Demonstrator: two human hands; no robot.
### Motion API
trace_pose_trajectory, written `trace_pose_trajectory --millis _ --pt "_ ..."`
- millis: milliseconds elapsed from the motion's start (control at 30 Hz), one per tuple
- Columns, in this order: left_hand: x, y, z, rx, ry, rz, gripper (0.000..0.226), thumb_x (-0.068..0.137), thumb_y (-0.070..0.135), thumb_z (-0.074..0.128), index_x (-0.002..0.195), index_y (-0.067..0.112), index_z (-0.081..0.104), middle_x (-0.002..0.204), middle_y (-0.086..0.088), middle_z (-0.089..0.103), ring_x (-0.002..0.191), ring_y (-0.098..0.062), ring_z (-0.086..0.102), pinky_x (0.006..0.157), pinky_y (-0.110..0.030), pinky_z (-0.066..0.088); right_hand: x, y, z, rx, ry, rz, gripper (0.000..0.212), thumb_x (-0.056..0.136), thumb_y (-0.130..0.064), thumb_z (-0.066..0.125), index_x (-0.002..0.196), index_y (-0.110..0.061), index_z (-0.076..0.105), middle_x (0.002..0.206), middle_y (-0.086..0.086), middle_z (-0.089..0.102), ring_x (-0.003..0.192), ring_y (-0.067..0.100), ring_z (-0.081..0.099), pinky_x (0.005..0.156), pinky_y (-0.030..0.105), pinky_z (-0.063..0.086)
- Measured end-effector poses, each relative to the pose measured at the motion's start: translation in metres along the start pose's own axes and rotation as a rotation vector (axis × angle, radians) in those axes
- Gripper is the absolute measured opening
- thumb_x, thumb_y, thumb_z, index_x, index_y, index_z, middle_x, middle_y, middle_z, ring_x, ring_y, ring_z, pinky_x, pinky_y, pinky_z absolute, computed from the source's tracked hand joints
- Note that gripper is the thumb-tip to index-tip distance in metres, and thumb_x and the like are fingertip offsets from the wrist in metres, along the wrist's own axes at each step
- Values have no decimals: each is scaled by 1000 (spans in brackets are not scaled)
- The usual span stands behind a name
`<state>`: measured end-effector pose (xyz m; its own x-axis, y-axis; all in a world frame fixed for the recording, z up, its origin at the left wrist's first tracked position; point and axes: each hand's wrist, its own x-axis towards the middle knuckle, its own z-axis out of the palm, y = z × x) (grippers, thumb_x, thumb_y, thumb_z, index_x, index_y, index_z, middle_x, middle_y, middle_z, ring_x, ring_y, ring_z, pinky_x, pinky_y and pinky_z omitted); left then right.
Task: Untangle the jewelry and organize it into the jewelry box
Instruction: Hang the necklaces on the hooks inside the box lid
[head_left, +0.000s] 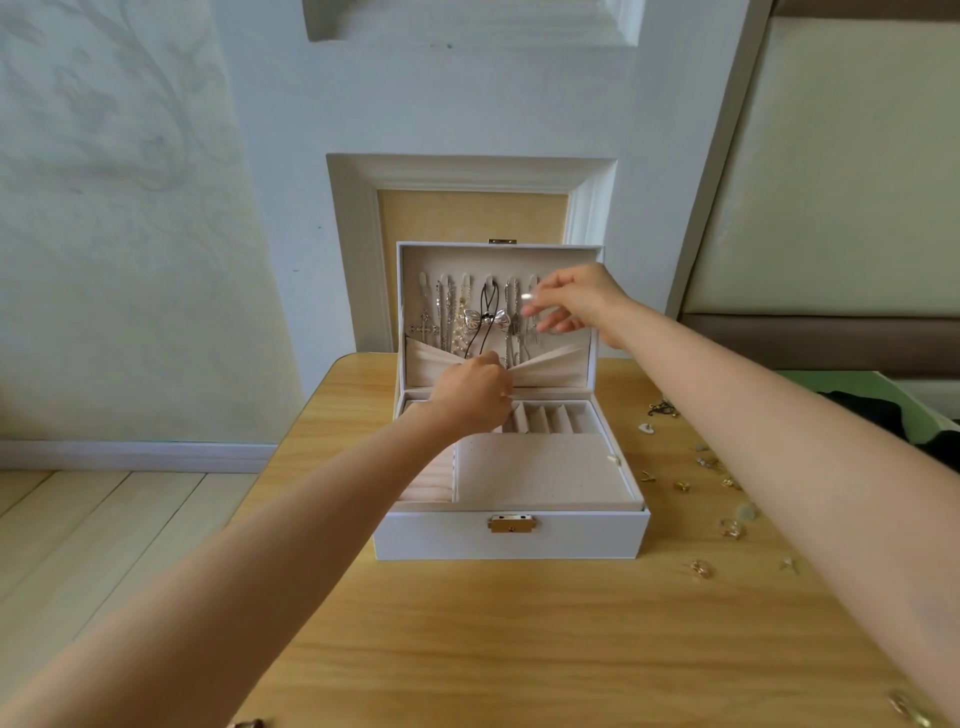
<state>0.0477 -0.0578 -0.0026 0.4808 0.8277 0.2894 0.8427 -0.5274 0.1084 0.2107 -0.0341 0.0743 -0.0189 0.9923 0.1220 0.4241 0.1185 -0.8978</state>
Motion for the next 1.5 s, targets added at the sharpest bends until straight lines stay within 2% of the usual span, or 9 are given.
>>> trace_pose_trajectory --millis 233,333,533,667,767,933,1100,1200,1500 --pt "-5 -1 5 -124 79 -43 31 91 20 54 120 13 61 132 -5 40 111 -20 50 82 -30 45 -11 20 7 -267 -18 47 18 89 -1 55 86 -15 66 88 1 71 59 15 65 44 16 45" --pt "-8 1 10 -169 122 -35 41 86 22 60 126 15 53 133 -10 31 121 -23 38 97 -36 42 -19 29 9 -361 39 -38 23 90 -2 52 90 -19 67 96 -2 67 59 16 63 51 19 48" --pt "-37 6 10 -201 165 50 38 86 19 60 122 12 52 142 -14 23 126 -26 31 102 -36 36 -50 43 11 -444 102 -147 23 91 -6 53 100 -20 68 104 -7 63 70 15 64 74 31 53" --pt "-74 13 7 -273 134 113 28 83 20 65 108 10 56 124 -10 35 108 -23 43 93 -39 42 -86 47 21 -511 -39 -215 14 89 -15 60 96 -21 71 90 -14 63 72 -3 52 70 18 41" --pt "-102 22 0 -284 71 114 18 89 27 60 98 12 56 103 -2 43 86 -21 53 76 -39 46 -115 48 30 -534 -131 -278 8 84 -27 68 84 -22 73 75 -16 61 68 -3 51 67 20 37" --pt "-131 24 -10 -45 163 271 38 84 50 51 84 13 56 83 0 55 75 -19 52 54 -27 33 -153 41 30 -519 -340 -260 20 72 -37 78 75 -21 67 64 -12 56 58 -1 47 56 13 36" --pt "-130 30 -19 13 93 137 31 83 38 65 90 9 59 93 -5 59 90 -23 54 62 -31 37 -157 45 33 -653 -296 -331 28 69 -18 81 61 -26 55 66 -6 55 61 6 46 61 26 40" --pt "-135 32 -23 -53 62 153 30 79 38 69 83 9 61 88 -4 59 82 -20 54 60 -26 28 -165 40 33 -657 -325 -312 31 69 -18 81 56 -28 53 61 -11 55 60 4 47 60 24 40" --pt "-193 53 -44 -91 -57 253 33 74 47 71 78 16 60 76 9 51 65 -17 47 56 -29 34 -232 20 33 -652 -491 -260 21 69 -25 81 66 -20 61 60 -9 56 56 2 48 53 15 37"
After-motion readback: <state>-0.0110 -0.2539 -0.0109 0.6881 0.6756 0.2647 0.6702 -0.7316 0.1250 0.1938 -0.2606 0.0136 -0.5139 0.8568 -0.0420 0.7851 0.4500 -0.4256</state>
